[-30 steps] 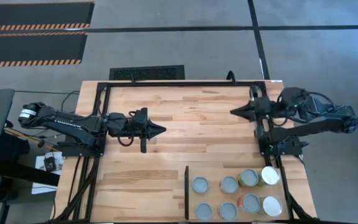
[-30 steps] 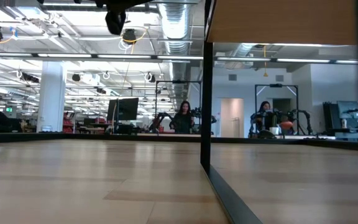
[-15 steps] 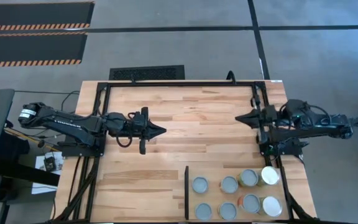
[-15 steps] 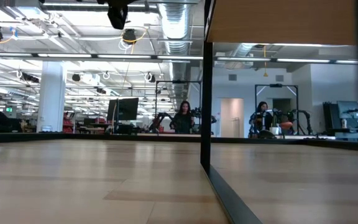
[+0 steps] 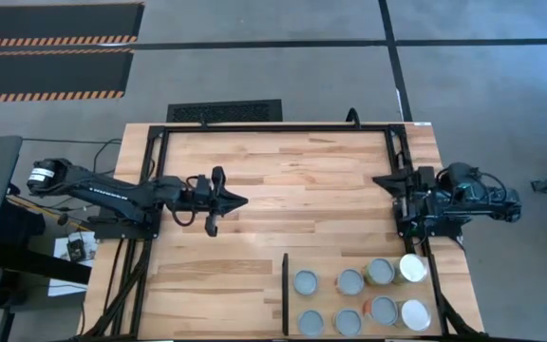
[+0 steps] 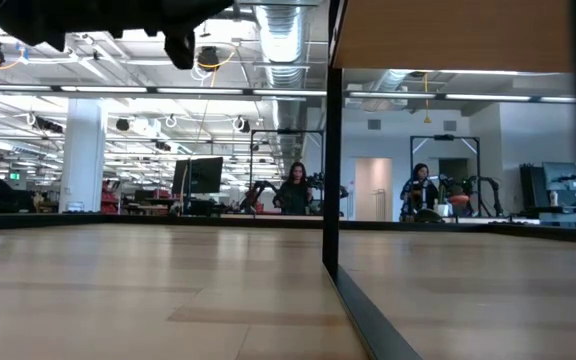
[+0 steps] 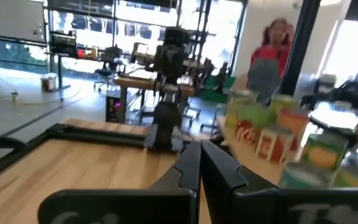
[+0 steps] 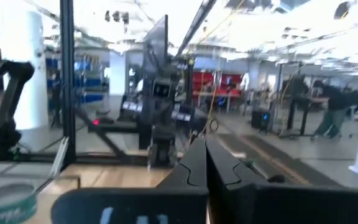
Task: Pick and place cans onto a shelf
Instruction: Return to Home Position
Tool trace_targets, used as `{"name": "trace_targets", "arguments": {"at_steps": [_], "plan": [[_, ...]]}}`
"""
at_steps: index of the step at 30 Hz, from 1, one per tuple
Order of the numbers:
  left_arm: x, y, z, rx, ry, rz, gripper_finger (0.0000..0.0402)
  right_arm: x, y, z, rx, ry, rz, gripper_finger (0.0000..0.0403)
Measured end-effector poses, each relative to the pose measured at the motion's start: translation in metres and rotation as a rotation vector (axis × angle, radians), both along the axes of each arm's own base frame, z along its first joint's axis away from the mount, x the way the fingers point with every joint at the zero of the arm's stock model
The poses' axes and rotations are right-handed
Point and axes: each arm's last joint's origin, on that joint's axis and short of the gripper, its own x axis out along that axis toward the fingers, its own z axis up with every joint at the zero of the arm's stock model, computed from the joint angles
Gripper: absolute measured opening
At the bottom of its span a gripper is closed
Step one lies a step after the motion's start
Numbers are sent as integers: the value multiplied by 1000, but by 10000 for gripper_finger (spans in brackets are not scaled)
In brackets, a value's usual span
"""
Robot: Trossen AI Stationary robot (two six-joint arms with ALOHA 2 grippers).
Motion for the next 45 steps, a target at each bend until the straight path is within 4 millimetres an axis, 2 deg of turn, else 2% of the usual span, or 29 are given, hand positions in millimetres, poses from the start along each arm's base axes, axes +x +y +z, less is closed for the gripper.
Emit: {"name": "trace_targets", "arguments": {"at_steps": [4, 7, 17, 22, 26, 33, 45], "plan": [[-4, 5, -14, 29, 44, 24, 0, 9, -1, -22, 32, 71, -21, 4], [-11, 10, -26, 4, 25, 48, 0, 13, -3, -28, 64, 26, -33, 3], [-45, 21, -67, -26, -51, 100, 0, 26, -10, -64, 121, 46, -102, 5], [-61, 25, -80, -60, -81, 121, 0, 29, -12, -70, 135, -20, -103, 4], [-63, 28, -80, -62, -64, 108, 0, 29, -12, -71, 117, -61, -104, 4], [-71, 33, -76, -35, -46, 129, 0, 30, -12, -74, 119, -27, -111, 5], [-103, 34, -70, -42, -1, 198, 0, 31, -13, -82, 111, 53, -122, 4]]}}
